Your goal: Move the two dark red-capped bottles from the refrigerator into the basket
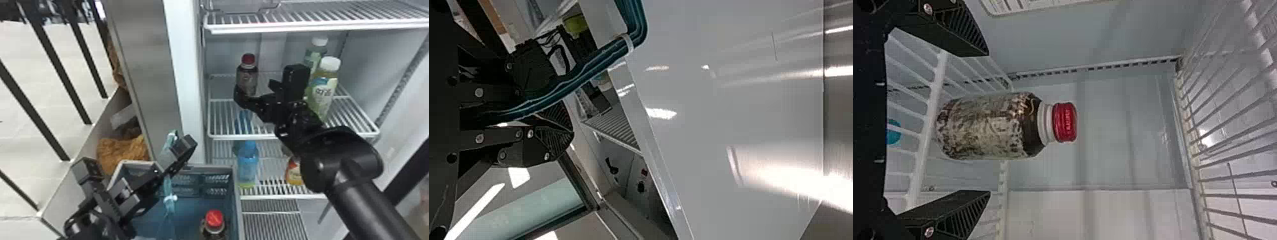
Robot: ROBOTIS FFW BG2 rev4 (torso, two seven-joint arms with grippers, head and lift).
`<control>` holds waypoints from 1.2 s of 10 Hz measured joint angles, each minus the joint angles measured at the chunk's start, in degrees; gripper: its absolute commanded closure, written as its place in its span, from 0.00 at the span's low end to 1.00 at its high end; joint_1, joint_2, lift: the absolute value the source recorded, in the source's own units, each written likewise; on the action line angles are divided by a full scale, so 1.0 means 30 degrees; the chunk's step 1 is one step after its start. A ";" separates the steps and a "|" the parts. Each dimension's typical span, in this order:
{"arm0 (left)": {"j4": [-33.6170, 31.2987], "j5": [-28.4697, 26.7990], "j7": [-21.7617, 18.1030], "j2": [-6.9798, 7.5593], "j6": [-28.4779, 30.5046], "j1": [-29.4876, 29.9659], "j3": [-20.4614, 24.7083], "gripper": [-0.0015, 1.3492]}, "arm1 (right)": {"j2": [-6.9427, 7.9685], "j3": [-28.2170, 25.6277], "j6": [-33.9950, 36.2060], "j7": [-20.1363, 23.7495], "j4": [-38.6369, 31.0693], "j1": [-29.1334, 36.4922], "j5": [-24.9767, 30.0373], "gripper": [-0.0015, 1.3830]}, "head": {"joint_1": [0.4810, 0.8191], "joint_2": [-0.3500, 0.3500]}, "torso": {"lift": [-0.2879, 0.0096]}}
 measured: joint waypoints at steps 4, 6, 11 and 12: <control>0.0081 0.0000 0.0004 0.0059 0.0000 -0.0101 -0.0132 0.89 | 0.0269 0.0730 -0.0162 -0.0613 0.1906 -0.1412 0.0224 0.07 | 0.40 0.57 | 0.85; 0.0125 0.0015 0.0007 0.0070 0.0000 -0.0129 -0.0182 0.89 | 0.0340 0.0884 -0.0166 -0.0880 0.2704 -0.2035 0.0373 0.08 | 0.39 0.57 | 0.85; 0.0198 0.0057 0.0006 0.0062 -0.0021 -0.0299 -0.0295 0.89 | 0.0453 0.1681 -0.0118 -0.0959 0.4357 -0.3517 0.0068 0.66 | 0.35 0.57 | 0.85; 0.0217 0.0072 0.0010 0.0061 -0.0044 -0.0305 -0.0303 0.89 | 0.0455 0.1870 0.0207 -0.0925 0.4430 -0.3599 -0.0257 0.89 | 0.36 0.58 | 0.85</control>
